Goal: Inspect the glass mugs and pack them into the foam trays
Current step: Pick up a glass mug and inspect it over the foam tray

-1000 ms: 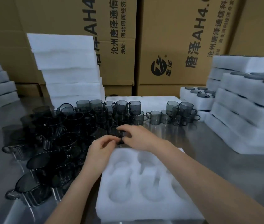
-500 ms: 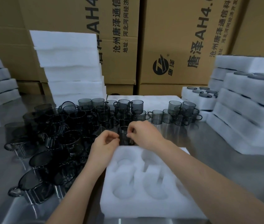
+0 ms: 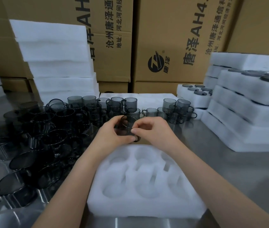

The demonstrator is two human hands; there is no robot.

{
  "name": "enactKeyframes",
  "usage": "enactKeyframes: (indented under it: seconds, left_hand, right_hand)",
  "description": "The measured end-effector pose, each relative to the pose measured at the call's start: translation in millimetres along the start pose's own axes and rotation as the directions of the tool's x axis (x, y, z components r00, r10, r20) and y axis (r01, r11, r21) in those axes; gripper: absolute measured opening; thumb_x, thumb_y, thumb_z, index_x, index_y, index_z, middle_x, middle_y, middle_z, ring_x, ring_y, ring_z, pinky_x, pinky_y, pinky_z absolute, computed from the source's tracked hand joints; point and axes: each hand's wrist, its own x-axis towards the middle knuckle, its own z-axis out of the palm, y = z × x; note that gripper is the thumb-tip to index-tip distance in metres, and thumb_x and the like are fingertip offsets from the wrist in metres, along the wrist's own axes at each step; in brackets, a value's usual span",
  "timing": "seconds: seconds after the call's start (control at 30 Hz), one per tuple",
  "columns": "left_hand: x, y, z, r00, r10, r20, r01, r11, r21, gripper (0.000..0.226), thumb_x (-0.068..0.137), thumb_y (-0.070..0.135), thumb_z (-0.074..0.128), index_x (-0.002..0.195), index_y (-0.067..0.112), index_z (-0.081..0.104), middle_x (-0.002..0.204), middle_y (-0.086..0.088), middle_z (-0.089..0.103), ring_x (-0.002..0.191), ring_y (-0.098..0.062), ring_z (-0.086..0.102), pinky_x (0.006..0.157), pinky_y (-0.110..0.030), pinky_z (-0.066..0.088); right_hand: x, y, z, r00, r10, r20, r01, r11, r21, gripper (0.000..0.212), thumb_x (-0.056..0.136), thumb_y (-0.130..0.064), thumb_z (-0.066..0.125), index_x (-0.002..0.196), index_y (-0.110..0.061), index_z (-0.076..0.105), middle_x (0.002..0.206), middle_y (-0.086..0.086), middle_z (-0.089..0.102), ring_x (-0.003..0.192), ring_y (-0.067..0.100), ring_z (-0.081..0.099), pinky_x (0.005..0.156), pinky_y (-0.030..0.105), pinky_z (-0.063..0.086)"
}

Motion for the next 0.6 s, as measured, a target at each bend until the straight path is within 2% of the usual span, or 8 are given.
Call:
enactKeyframes:
  seconds: [0.1,0.17,0.27,0.33,0.4,0.47,0.6]
  left_hand:
    - [-1,-5,0,0.999,0.007,-0.051,-0.009,0.999,-0.036,0.059,0.063,0.003,0.088,0.114,0.02,0.064,0.107,-0.002,0.071,0.098,-0.02,0.069,0.095,-0.037,0.053]
    - [-2,-8,-2,1.0,0.019,-0.017,-0.02,0.998,-0.055,0.058,0.062,0.003,0.089,0.111,0.024,0.066,0.107,-0.001,0.071,0.1,-0.019,0.068,0.092,-0.03,0.053]
    - [-5,-8,-6,0.998,0.05,0.028,-0.048,0.998,-0.046,0.059,0.056,0.014,0.089,0.106,0.036,0.067,0.106,0.007,0.072,0.102,-0.009,0.067,0.091,-0.024,0.048]
    - [-7,-7,-7,0.997,0.065,0.047,-0.063,0.997,-0.047,0.058,0.053,0.023,0.084,0.106,0.039,0.068,0.108,0.01,0.072,0.107,-0.008,0.065,0.097,-0.029,0.047]
    - [-9,-6,-7,0.993,0.088,0.073,-0.087,0.996,-0.023,0.06,0.055,0.026,0.081,0.112,0.037,0.067,0.112,0.01,0.071,0.112,-0.011,0.063,0.104,-0.039,0.046]
    - [-12,-4,-6,0.992,0.108,0.065,-0.109,0.994,0.024,0.061,0.057,0.024,0.08,0.114,0.041,0.065,0.112,0.012,0.071,0.112,-0.009,0.062,0.104,-0.041,0.046]
    - [-15,0,-2,0.995,0.104,0.005,-0.104,0.988,0.112,0.076,0.051,0.02,0.079,0.122,0.037,0.062,0.109,0.015,0.07,0.108,-0.004,0.062,0.1,-0.036,0.048]
  right_hand:
    - [-1,4,-1,1.0,0.004,0.016,-0.006,0.991,0.135,0.018,0.082,-0.009,0.077,0.082,-0.027,0.073,0.07,0.0,0.07,0.07,0.009,0.062,0.074,0.027,0.052]
    - [-1,6,-2,0.999,0.039,0.015,-0.041,0.982,0.185,0.029,0.077,-0.008,0.081,0.094,-0.028,0.069,0.069,-0.002,0.062,0.065,0.009,0.056,0.069,0.021,0.047]
    - [-1,8,0,0.996,0.086,0.036,-0.092,0.971,0.219,0.045,0.074,-0.011,0.084,0.11,-0.03,0.065,0.085,0.001,0.058,0.07,0.011,0.056,0.073,0.022,0.049]
    - [-2,8,2,0.993,0.1,0.064,-0.111,0.973,0.204,0.047,0.075,-0.015,0.084,0.116,-0.028,0.065,0.103,0.004,0.065,0.083,0.019,0.065,0.085,0.025,0.054]
    - [-2,7,3,0.99,0.106,0.094,-0.125,0.964,0.233,0.048,0.077,-0.015,0.083,0.121,-0.023,0.066,0.113,0.005,0.07,0.101,0.028,0.067,0.096,0.038,0.054]
    - [-3,7,5,0.989,0.096,0.117,-0.125,0.952,0.28,0.044,0.078,-0.012,0.082,0.117,-0.025,0.067,0.112,0.004,0.072,0.107,0.031,0.065,0.096,0.045,0.054]
    - [-4,6,11,0.992,0.083,0.097,-0.109,0.947,0.301,0.038,0.077,-0.013,0.083,0.106,-0.024,0.061,0.113,0.007,0.069,0.108,0.023,0.065,0.087,0.043,0.058]
